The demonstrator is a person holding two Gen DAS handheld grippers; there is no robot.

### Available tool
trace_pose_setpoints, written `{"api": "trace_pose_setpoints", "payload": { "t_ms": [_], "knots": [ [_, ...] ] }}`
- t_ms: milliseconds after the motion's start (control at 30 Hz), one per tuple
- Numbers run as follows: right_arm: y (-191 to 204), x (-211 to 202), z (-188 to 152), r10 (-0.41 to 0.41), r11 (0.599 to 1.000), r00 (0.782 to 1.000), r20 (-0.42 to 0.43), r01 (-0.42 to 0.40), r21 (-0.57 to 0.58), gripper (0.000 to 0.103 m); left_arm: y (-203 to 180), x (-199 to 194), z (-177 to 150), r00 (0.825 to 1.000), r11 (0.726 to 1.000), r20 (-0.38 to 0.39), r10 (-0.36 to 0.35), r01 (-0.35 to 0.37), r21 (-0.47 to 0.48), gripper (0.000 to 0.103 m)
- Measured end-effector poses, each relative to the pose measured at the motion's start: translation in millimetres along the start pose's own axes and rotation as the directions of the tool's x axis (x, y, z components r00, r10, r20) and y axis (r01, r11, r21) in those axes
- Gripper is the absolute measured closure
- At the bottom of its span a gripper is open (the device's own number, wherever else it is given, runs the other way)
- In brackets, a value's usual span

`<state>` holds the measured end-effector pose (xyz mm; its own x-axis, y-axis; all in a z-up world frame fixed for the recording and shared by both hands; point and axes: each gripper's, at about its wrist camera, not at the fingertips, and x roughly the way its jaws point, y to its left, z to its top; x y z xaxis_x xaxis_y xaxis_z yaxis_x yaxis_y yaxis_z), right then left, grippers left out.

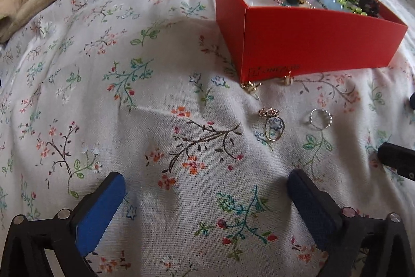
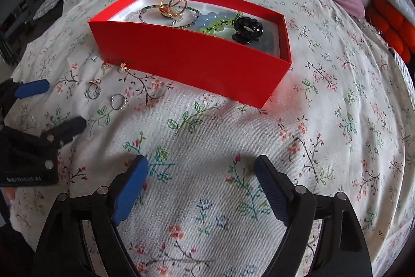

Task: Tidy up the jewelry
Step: 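Move both open tools back toward the small rings beside the box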

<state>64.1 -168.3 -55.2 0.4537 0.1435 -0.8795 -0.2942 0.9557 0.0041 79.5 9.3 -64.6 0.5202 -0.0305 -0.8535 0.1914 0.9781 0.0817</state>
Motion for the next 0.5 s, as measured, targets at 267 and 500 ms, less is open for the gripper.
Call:
{"api": "trace_pose_setpoints", "payload": {
  "t_ms": [267, 500],
  "knots": [
    [-5.2, 6.4, -4.3, -0.027, 0.999, 0.998, 0.054, 0.025, 0.037, 0.000, -0.7, -0.5, -3.2, 0.999, 1.000, 0.032, 0.010, -0.010, -0.005, 0.000],
    [-3.3, 7.6, -7.3, -0.043, 0.998, 0.996, 0.079, 0.040, 0.040, 0.000, -9.1, -4.8, -6.5, 0.995, 0.998, 0.081, 0.065, -0.066, 0.010, 0.000]
  ]
}}
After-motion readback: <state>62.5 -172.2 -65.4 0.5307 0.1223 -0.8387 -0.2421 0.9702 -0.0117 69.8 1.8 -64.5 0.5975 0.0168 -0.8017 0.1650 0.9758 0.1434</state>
